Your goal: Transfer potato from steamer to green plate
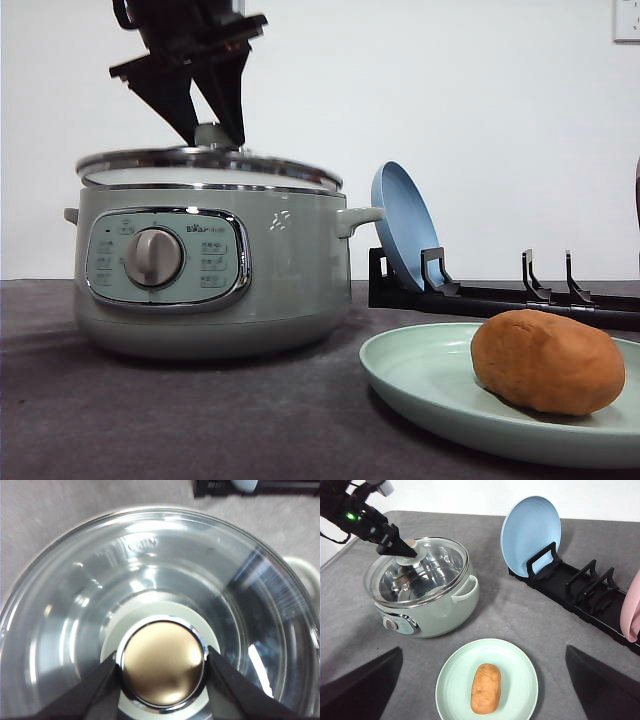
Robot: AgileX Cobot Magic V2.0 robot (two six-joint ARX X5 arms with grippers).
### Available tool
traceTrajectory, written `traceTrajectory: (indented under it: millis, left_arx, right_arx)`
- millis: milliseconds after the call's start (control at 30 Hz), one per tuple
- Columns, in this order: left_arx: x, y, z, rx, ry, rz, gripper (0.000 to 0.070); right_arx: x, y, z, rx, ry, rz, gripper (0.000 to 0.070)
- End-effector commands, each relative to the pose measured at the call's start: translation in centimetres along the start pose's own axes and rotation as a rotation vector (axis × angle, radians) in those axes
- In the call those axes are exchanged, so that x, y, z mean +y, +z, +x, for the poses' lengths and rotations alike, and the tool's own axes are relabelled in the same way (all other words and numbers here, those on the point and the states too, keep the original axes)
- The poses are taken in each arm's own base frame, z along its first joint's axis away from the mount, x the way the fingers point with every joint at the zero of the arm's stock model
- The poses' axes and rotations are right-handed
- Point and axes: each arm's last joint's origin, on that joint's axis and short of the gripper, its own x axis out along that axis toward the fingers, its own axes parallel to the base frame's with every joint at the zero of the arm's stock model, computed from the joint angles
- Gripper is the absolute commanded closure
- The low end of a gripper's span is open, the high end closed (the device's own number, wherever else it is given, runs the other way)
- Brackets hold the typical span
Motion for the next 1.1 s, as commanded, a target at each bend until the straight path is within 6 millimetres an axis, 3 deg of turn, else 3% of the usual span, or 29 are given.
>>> traceTrajectory:
  millis: [0, 433, 1067]
  left_arx:
    - [-0.2, 0.8, -0.2, -0.043, -0.002, 0.013, 0.0697]
    - [-0.2, 0.7, 2.1, 0.018, -0.006, 0.058, 0.0697]
    - [-0.9, 0.6, 2.2, 0.034, 0.031, 0.075, 0.0696]
  right_arx:
    - [0.1, 0.4, -0.3, -0.023, 0.009, -0.012, 0.0041]
    - [0.1, 0.4, -0.3, -0.028, -0.008, -0.012, 0.0041]
    - [0.1, 0.4, -0.3, -0.027, -0.007, -0.012, 0.0041]
